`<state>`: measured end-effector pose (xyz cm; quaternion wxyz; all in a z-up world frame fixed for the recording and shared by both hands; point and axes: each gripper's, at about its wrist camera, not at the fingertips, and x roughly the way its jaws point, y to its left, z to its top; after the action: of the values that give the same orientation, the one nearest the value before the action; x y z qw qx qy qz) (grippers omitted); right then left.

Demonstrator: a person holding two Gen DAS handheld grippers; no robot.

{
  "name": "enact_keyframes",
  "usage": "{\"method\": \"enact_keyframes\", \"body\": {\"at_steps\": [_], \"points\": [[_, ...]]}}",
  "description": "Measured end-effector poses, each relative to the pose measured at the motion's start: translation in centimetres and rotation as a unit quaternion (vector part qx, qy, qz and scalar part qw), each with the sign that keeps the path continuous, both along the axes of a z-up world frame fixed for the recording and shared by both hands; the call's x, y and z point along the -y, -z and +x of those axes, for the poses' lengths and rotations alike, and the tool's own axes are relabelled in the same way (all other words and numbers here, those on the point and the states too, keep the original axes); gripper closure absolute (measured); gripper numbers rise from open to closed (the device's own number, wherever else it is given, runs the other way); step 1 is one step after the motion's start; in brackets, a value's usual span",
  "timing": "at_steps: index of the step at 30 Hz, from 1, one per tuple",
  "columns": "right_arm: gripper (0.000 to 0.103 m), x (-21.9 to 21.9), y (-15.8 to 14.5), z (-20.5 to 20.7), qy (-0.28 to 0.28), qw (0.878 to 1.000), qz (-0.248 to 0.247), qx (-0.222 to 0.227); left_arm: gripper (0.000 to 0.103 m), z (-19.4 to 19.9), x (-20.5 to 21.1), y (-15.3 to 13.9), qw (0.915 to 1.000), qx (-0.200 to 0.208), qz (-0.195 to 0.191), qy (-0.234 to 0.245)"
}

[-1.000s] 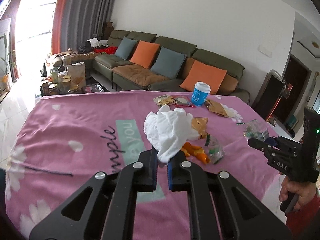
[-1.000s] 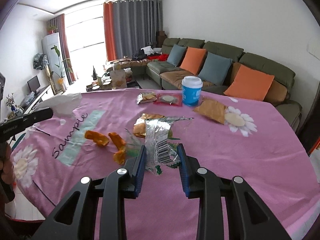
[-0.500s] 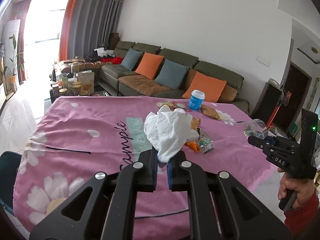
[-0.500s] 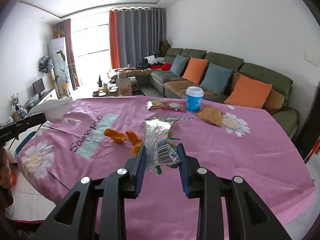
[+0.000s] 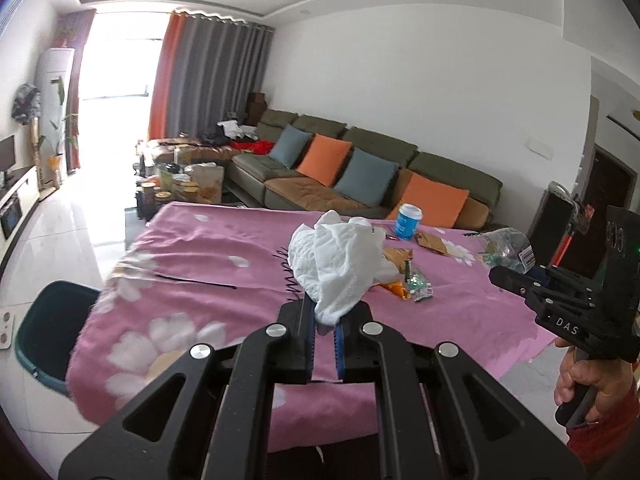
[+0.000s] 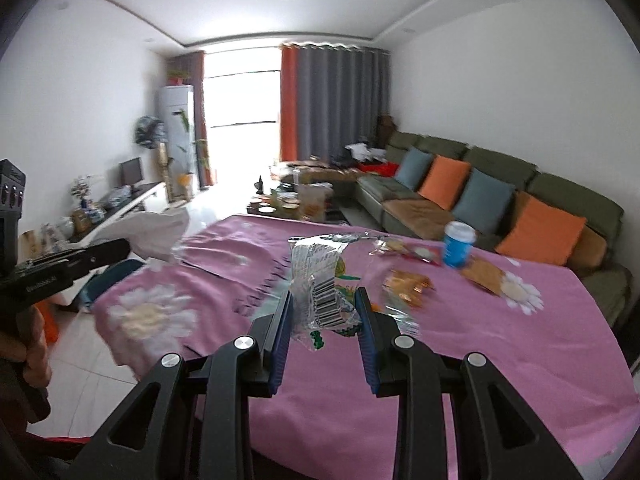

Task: Collect trash
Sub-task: 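Carry the plastic bag and clear wrapper to the teal bin and open both tools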

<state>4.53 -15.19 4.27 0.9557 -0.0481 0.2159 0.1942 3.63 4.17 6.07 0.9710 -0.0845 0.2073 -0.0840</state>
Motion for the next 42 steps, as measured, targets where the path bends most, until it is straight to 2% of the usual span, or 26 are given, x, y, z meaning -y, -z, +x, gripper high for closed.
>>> {"method": "enact_keyframes", "body": {"at_steps": [10,17,24,29,34,42], "points": [[0.074,-6.1,-1.2,-2.3,-0.112,0.993,0.009,0.025,0.096,-7.1,-2.8,-1.5,0.9964,0.032,0.006,-0.079],[0.074,-10.9,-1.6,-2.4,-0.194,0.980,0.016,0.027,0.095,-11.6,-5.8,-2.0,0.9870,0.038,0.014,-0.156],[0.074,-16.7,-1.7,-0.8,-0.263,0.965,0.011,0.013,0.095,-14.0,-9.4,-1.8,0.9746,0.030,0.015,-0.221],[0.074,-21.2,-1.4,1.5,-0.303,0.953,0.006,-0.016,0.095,-14.3,-12.5,-1.2,0.9656,0.016,0.018,-0.259],[0.074,-26.0,-0.9,3.9,-0.330,0.943,-0.012,-0.040,0.095,-13.0,-16.5,-0.1,0.9583,-0.010,0.012,-0.285],[0.074,-33.5,1.1,7.4,-0.367,0.924,-0.040,-0.099,0.095,-7.2,-22.7,3.5,0.9477,-0.068,-0.001,-0.312]]}}
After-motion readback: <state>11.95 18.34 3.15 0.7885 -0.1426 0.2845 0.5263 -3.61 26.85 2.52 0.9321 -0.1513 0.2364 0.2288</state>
